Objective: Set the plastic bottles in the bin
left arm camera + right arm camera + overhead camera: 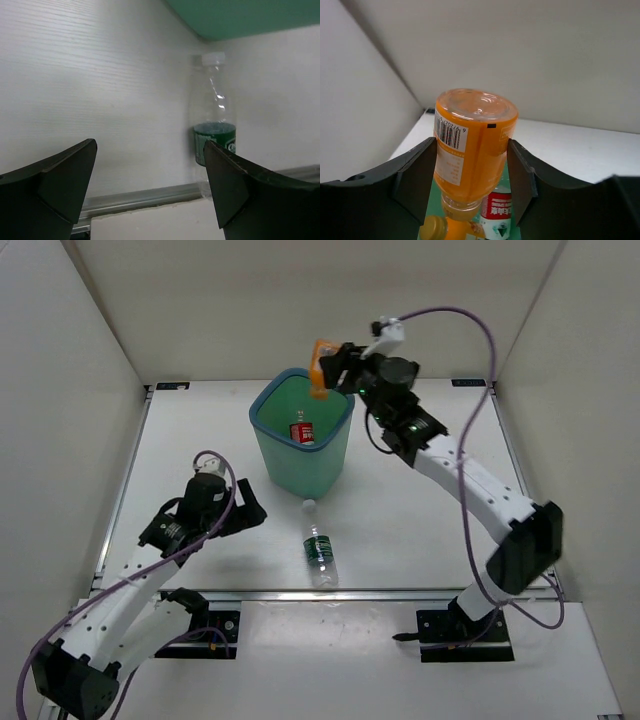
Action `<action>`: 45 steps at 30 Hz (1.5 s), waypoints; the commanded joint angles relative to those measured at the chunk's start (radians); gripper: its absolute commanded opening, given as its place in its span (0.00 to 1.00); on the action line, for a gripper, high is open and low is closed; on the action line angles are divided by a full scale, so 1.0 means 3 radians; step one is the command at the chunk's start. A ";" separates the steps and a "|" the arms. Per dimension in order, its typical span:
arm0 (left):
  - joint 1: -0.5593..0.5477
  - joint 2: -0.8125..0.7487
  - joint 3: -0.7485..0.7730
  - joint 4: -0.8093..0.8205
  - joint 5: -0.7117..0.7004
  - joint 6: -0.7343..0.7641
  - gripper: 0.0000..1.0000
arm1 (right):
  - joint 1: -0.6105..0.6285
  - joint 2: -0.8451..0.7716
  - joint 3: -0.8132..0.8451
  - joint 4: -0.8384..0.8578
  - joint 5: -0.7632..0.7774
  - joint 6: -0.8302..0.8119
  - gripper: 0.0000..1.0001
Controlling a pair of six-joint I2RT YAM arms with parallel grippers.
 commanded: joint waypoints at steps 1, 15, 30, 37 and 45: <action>-0.0275 0.0148 -0.0007 0.0226 0.0103 -0.0149 0.98 | 0.0152 0.0570 0.0482 -0.0348 -0.0253 -0.0252 0.27; -0.1313 0.1457 0.0637 0.0426 -0.0061 0.0020 0.98 | -0.0123 -0.0522 -0.0472 -0.0762 0.0165 -0.0293 0.99; -0.1528 0.2781 0.1066 0.0523 0.0046 0.0045 0.94 | -0.1821 -0.1949 -0.2166 -0.1668 -0.0300 0.0183 0.99; -0.1615 0.2661 0.1516 0.0257 0.0092 0.0259 0.63 | -0.1811 -0.2092 -0.2289 -0.1653 -0.0213 0.0132 0.99; -0.1973 0.2455 0.3421 -0.0340 -0.0202 0.1108 0.55 | -0.1996 -0.2210 -0.2626 -0.1607 -0.0428 0.0214 0.99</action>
